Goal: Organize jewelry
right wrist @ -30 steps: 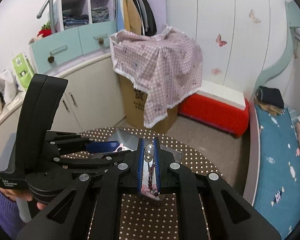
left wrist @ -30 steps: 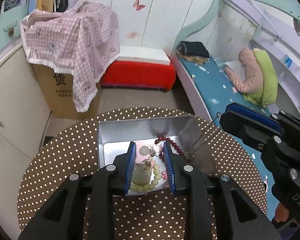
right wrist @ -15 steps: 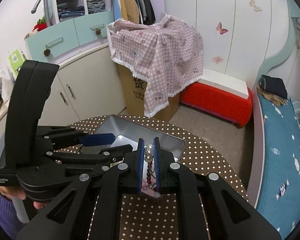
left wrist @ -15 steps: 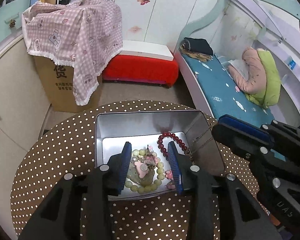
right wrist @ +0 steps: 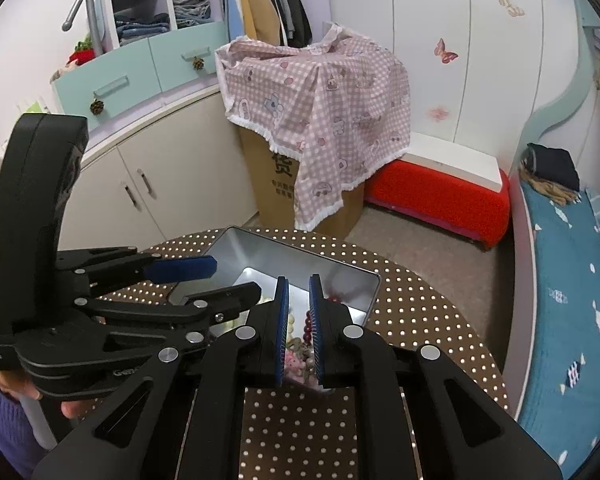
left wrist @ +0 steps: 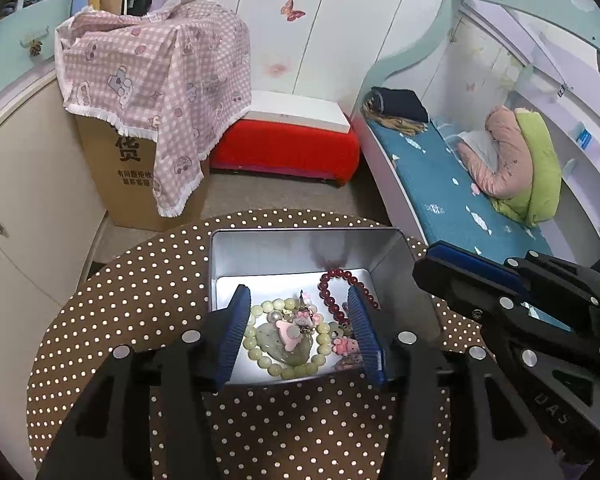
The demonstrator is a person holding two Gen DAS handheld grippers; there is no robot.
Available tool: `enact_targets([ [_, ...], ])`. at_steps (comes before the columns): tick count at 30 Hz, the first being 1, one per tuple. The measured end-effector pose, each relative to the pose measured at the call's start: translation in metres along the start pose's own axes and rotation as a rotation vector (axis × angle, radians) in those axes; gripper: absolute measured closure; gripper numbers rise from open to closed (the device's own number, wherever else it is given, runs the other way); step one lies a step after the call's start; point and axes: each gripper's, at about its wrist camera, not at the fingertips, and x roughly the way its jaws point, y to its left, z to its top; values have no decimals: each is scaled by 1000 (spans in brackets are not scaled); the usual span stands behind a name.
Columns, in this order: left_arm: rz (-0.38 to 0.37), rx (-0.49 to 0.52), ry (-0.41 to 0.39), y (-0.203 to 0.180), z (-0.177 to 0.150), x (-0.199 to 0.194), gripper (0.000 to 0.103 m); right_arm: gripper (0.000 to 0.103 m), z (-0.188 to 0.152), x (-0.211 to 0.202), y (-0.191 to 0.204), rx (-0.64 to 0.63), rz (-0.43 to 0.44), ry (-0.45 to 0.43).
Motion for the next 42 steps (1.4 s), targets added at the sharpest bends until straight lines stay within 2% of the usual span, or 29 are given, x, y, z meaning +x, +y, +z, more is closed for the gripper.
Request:
enact_targets([
  [2,28,-5,-34,0,-1,-12,37,91,0,-12,2,0,-8,-20],
  [4,44,-8,-69,-1,-4,-28,36,89,-1,-25,4,-2,-19,-40],
  [6,63,-10,-88,-3,-7,-43,27,75,-3,-43,6,1,-33,-70],
  [7,77,-13,-103,-4,-8,-50,26,55,-6,-55,8,9,-43,-92],
  [8,96,-17,-136,-6,-12,-62,24,47,-9,-66,11,11,-51,-115],
  [11,121,-16,-208,-13,-21,-94,19,45,-15,-94,19,10,-58,-154],
  [15,131,15,-292,-31,-40,-135,11,39,-30,-136,37,-5,-118,-217],
  [23,143,57,-400,-64,-80,-204,10,32,-57,-211,65,-1,-140,-316],
  [28,186,65,-480,-80,-102,-242,10,30,-73,-249,84,-20,-159,-361],
  [39,208,85,-656,-107,-148,-305,10,21,-109,-319,122,-38,-242,-491],
  [42,240,101,-692,-115,-154,-314,10,21,-117,-330,130,-41,-253,-510],
])
